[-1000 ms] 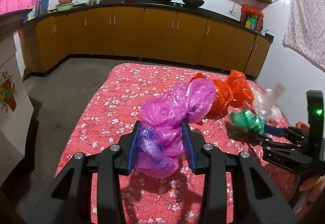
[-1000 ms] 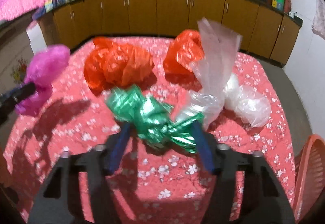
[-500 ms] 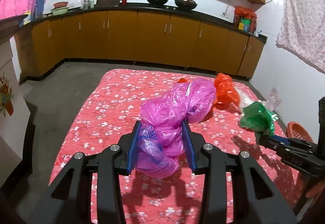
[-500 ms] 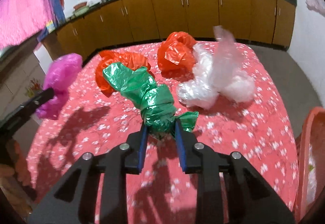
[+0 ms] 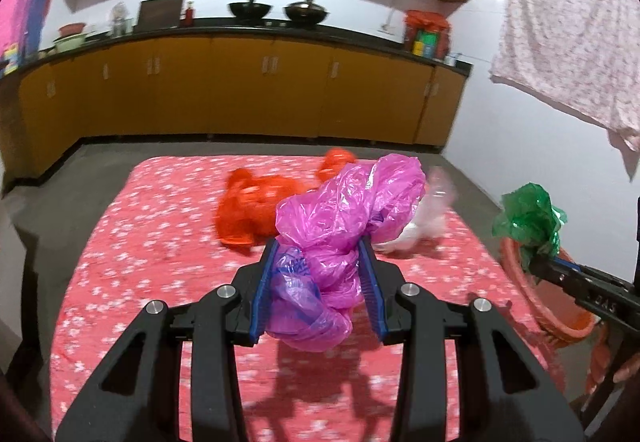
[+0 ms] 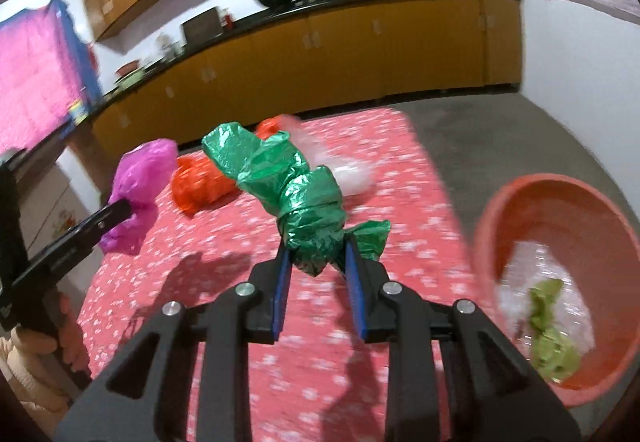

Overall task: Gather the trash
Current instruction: 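Carry the pink and green bags over the orange basket and open both grippers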

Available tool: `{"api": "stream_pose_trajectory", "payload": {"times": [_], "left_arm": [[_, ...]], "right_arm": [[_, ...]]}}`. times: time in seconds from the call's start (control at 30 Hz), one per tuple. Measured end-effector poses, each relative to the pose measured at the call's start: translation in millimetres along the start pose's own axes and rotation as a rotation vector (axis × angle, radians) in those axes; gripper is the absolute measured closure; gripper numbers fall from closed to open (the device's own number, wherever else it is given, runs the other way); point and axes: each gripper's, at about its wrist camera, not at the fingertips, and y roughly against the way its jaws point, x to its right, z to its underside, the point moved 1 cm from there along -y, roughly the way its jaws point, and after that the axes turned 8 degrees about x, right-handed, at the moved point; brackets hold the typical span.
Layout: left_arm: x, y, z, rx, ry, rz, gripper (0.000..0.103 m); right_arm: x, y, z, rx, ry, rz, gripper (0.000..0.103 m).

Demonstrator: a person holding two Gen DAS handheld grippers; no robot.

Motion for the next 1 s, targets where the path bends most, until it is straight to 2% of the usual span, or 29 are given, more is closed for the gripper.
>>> {"api": "stream_pose_trajectory", "payload": {"times": [0.3, 0.57, 0.77, 1.0], "left_arm": [[68, -15, -1, -0.017, -0.034, 0.143, 0.063], [137, -28, 4, -0.044, -0.057, 0.282, 0.063], [184, -35, 6, -0.056, -0.084, 0.367, 0.063], [220, -44, 12, -0.078, -0.106, 0.430, 0.063]], "right_arm": [[70, 45, 0, 0.077, -0.084, 0.196, 0.077], [128, 70, 6, 0.124, -0.206, 0.333, 0.077], [159, 83, 12, 0.147, -0.262, 0.389, 0.077], [180, 91, 15, 0.165, -0.310, 0.410, 0.077]]}}
